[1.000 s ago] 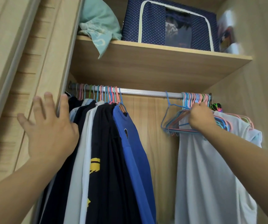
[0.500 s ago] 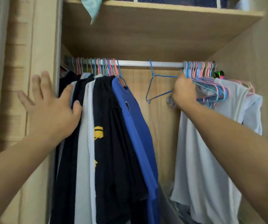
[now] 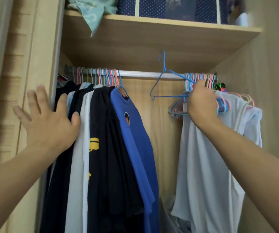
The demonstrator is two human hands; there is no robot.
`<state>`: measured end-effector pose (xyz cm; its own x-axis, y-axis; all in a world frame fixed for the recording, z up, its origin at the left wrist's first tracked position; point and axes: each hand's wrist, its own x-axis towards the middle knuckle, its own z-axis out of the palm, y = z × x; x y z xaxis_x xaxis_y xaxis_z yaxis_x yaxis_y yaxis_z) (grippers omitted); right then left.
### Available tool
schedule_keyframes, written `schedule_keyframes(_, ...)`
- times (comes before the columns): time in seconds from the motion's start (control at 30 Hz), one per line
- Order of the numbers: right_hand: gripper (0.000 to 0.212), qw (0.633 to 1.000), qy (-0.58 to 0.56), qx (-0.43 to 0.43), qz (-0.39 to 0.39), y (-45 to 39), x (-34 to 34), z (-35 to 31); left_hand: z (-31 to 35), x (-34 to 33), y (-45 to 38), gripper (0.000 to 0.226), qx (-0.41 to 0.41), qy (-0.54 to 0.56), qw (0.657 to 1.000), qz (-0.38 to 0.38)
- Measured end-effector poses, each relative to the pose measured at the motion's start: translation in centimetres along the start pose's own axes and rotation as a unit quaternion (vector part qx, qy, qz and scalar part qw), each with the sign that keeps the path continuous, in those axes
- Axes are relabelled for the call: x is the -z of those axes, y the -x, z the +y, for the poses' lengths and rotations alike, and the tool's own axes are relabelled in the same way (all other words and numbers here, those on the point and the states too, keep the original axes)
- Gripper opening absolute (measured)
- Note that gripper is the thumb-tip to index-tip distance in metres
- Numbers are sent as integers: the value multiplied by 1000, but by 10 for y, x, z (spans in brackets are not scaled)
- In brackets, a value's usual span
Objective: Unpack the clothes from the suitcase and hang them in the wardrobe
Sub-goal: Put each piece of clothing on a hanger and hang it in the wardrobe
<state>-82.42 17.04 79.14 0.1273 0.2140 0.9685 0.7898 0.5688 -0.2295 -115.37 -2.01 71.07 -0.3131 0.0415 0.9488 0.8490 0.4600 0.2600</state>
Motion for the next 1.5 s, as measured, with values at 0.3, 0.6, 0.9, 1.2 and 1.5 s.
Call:
schedule_keyframes(0.3, 33, 870, 3, -98, -484, 323, -10, 40, 38, -11, 161, 90, -147, 30, 971, -187)
schedule_keyframes(0.6, 33, 695, -351, -571, -261, 383, -23, -5, -4, -1, 174, 93, -225, -78, 947, -214)
schedule_keyframes(0.9, 37, 800, -182, -403, -405, 415, -27, 20, -18, 4, 198, 80, -251, -52, 935, -243)
schedule_keyframes(1.2, 33, 722, -173, -101, -663, 428, -127, -91, -43, -6, 193, 125, -318, -177, 857, -365)
schedule_keyframes(1.5, 46, 712, -220, -235, -624, 510, -79, 6, -61, -31, 269, 107, -341, -260, 742, -516)
